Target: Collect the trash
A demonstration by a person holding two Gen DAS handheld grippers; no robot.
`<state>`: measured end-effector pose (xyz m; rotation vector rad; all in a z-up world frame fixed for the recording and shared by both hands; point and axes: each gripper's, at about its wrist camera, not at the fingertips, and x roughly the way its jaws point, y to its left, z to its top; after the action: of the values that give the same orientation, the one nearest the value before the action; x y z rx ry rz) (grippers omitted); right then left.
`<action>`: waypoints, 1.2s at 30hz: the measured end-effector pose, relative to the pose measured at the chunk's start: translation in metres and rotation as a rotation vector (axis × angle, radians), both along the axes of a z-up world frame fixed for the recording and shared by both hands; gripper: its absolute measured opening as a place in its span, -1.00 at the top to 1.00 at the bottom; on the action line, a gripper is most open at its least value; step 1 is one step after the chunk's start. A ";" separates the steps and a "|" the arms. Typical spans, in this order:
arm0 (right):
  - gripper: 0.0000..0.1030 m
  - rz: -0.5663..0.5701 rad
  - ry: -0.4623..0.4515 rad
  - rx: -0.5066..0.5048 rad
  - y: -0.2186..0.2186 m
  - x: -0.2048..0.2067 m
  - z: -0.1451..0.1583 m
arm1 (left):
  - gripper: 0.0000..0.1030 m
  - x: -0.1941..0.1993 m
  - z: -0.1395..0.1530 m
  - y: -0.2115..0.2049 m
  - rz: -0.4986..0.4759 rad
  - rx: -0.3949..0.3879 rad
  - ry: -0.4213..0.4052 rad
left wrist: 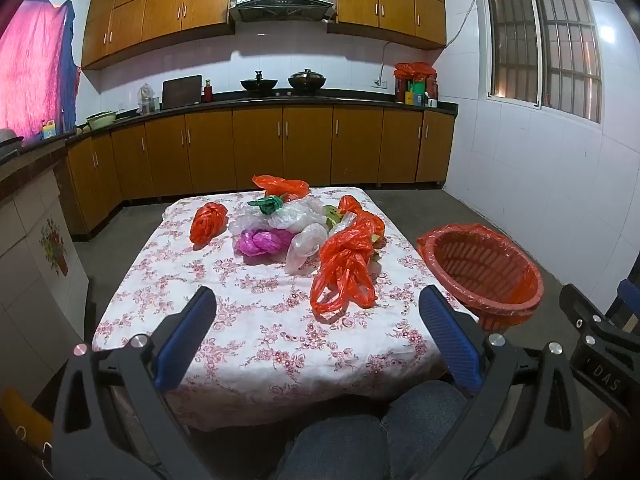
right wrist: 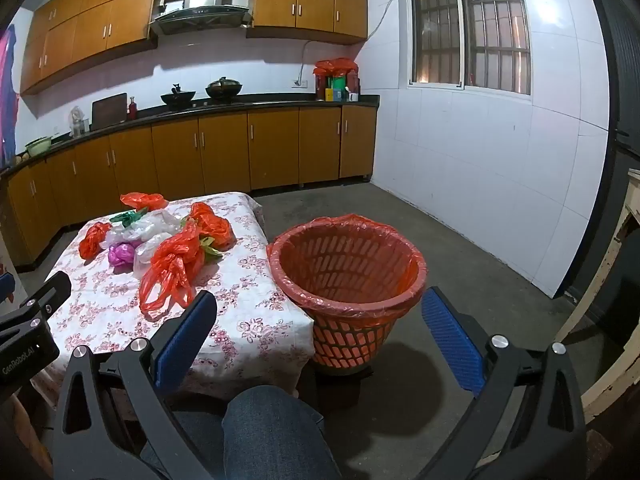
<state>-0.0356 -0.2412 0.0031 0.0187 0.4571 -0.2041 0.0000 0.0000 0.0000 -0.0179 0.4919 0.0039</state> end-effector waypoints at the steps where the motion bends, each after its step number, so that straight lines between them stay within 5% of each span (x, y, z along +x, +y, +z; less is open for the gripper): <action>1: -0.97 0.000 0.001 0.000 0.000 0.000 0.000 | -0.93 0.000 0.000 0.000 0.000 0.001 0.001; 36: -0.97 0.000 0.001 -0.004 0.002 0.002 0.000 | -0.93 0.000 0.000 0.000 0.000 0.000 0.002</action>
<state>-0.0336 -0.2393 0.0028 0.0146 0.4579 -0.2048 0.0000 -0.0001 0.0000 -0.0182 0.4936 0.0040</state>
